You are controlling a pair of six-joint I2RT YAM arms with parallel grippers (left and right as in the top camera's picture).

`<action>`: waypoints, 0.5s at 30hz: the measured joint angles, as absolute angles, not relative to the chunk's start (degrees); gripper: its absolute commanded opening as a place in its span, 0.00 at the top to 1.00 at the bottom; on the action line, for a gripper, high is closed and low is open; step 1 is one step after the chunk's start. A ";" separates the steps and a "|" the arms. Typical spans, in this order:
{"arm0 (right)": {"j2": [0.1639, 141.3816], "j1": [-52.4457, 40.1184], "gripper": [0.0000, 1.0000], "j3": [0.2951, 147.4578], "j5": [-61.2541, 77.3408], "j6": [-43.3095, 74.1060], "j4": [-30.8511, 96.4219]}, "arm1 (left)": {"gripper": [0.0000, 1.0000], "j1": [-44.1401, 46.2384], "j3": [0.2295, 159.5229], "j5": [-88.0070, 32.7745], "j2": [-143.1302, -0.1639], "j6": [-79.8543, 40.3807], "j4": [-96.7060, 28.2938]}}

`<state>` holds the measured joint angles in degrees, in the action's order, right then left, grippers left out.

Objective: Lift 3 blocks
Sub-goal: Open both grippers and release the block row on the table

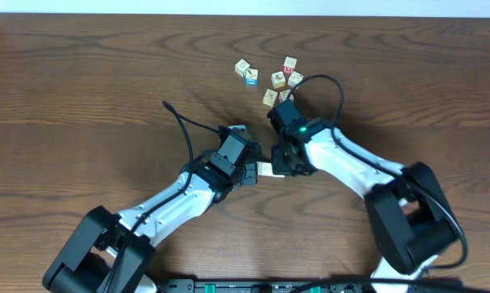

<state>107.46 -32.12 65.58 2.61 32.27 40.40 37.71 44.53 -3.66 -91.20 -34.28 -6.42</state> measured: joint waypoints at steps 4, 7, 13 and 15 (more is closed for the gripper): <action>108.38 -32.12 0.99 65.41 2.96 32.47 39.99 | 0.93 37.71 43.88 -2.98 -91.20 -34.28 -4.49; 108.38 -32.12 0.99 65.41 3.44 32.47 39.64 | 0.93 37.71 42.13 -2.81 -91.20 -34.30 -2.98; 108.38 -32.49 0.99 65.41 4.71 32.42 39.13 | 0.93 38.17 39.90 -3.25 -91.20 -34.30 -3.07; 108.38 -32.62 0.99 65.41 4.71 32.42 39.13 | 0.93 38.26 39.83 -3.22 -91.20 -34.30 -3.20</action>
